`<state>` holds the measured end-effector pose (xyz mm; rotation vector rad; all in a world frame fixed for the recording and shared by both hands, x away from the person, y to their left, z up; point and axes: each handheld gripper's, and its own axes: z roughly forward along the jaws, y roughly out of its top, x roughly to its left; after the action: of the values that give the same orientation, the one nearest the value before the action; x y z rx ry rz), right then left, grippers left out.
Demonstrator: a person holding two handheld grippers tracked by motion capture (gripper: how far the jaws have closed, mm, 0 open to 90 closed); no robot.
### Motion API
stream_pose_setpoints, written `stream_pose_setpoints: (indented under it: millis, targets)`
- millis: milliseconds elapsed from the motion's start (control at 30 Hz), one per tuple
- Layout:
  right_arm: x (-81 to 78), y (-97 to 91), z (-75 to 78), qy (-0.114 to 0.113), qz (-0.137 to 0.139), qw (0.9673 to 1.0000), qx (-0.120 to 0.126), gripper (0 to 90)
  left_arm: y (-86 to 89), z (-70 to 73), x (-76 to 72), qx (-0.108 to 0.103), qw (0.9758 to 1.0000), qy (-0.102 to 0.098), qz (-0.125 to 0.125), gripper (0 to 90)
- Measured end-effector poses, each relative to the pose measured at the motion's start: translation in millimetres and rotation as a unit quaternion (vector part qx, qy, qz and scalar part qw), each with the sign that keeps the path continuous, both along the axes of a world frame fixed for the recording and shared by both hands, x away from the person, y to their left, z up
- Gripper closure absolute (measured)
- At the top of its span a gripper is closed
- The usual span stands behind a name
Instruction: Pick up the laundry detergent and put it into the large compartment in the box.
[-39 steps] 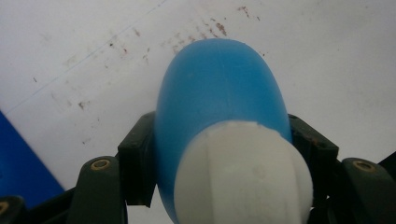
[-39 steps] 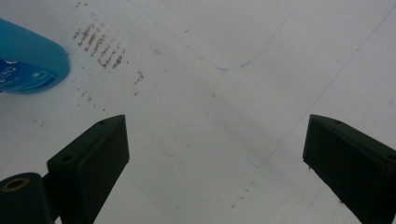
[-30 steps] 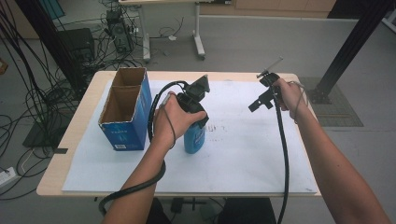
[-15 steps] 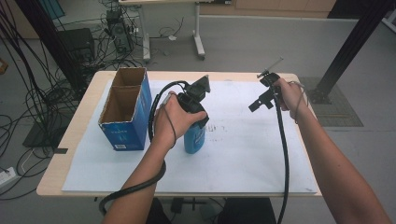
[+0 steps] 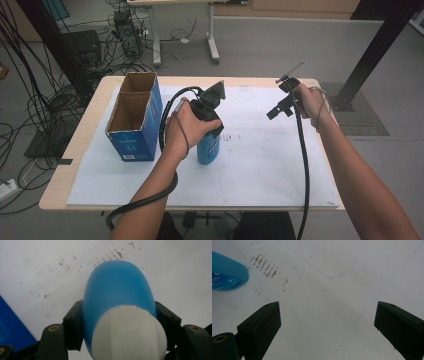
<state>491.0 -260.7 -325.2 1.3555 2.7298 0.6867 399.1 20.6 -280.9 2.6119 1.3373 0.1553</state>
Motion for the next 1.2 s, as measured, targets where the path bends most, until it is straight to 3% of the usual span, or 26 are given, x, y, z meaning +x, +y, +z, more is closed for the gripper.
stream_pose_setpoints:
  millis: [767, 900, 1033, 1100, 1200]
  targets:
    - [2.1, -0.6, -3.4, 0.004, -0.003, 1.0000, 0.002, 6.8, -1.9, 2.8, -4.0, -0.002, 0.9998, -0.016, -0.007, 37.6]
    - [2.4, -0.2, -3.0, 0.003, -0.001, 1.0000, 0.001, 6.9, -1.9, 15.7, -4.3, -0.006, 0.9997, -0.023, -0.009, 37.6]
    - [2.1, 0.9, -2.5, 0.004, -0.001, 1.0000, -0.001, 6.9, -2.2, 37.4, -5.4, -0.004, 0.9994, -0.029, -0.017, 37.6]
    - [1.9, 0.8, -1.8, 0.002, 0.000, 1.0000, -0.003, 6.9, -2.1, 46.7, -6.0, -0.010, 0.9990, -0.040, -0.015, 37.6]
    - [0.8, 1.4, -0.6, 0.001, -0.001, 1.0000, -0.001, 6.9, -3.4, 61.4, -6.9, -0.003, 0.9988, -0.047, -0.016, 37.6]
